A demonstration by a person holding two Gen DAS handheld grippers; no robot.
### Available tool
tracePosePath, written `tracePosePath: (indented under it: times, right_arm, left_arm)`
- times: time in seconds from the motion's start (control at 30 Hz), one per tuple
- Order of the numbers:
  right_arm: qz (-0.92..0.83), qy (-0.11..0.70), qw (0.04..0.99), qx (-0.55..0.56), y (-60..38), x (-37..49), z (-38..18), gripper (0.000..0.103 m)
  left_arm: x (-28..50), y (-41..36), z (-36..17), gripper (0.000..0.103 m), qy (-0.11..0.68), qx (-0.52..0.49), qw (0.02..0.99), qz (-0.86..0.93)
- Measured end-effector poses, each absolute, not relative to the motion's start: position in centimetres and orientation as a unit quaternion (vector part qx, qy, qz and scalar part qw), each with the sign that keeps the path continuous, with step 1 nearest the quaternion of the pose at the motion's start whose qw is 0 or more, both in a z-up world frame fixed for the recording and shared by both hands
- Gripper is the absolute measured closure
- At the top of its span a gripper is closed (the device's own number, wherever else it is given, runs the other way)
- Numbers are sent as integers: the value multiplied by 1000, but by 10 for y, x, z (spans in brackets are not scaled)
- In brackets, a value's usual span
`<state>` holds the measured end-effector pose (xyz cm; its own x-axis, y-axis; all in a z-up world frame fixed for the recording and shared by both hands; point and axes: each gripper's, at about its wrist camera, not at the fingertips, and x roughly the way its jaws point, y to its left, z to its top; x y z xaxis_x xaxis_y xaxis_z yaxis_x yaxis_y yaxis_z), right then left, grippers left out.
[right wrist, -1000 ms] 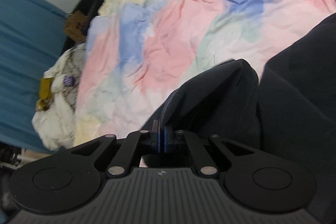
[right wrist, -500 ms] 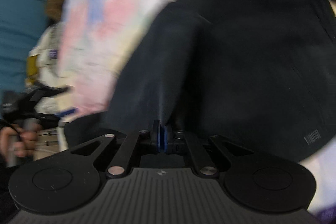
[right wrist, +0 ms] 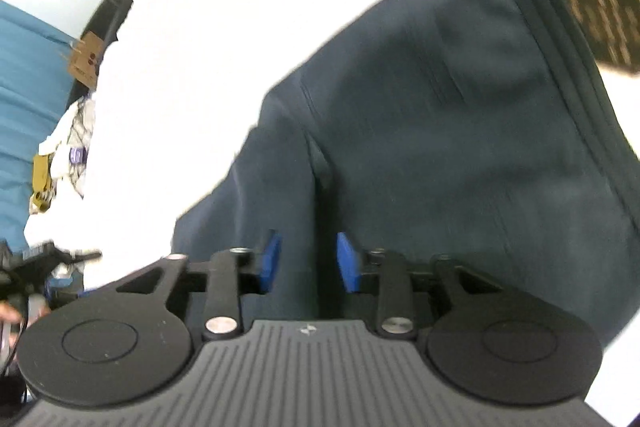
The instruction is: Fold clothes
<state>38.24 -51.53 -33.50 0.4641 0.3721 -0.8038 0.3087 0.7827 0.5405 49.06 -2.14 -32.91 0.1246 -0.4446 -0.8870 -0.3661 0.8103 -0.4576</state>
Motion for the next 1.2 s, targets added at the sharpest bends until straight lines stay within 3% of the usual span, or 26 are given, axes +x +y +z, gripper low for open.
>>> tracePosePath:
  times: [0.07,0.2,0.33,0.37,0.43,0.5,0.6,1.13,1.2]
  right_arm:
    - [25,503,797,334,-514,399,-340,56]
    - [24,497,802,329,-503,430,-359,45]
    - [25,512,798,317,-494,454,-377,45]
    - [26,517,799,305,-490,455,-378,47]
    - [27,527,802,280,-482,457,-379,62]
    - [25,532,806,259,-475,457,-379,84]
    - [17,515,822,240,-469,444,-366,91]
    - [114,460,845,247,-458,405,-303,93]
    - [129,456,848,237,-454,403,-295,93]
  left_arm:
    - [493,-25,-335,29,666,-305,680,-35]
    - [502,-40,-353,29,679,-290,673,-48]
    - [515,-62,-369,29,698,-238,673,-60]
    - [518,-67,-372,29,701,-228,673,-66]
    - [525,-75,-378,29,703,-221,671,-79]
    - [530,-84,-380,28,698,-209,678,-97]
    - [536,-102,-379,28,693,-168,690,-123]
    - [578,-171,-435,27,728,-202,617,-218]
    - [577,-168,-433,32,725,-213,613,-230]
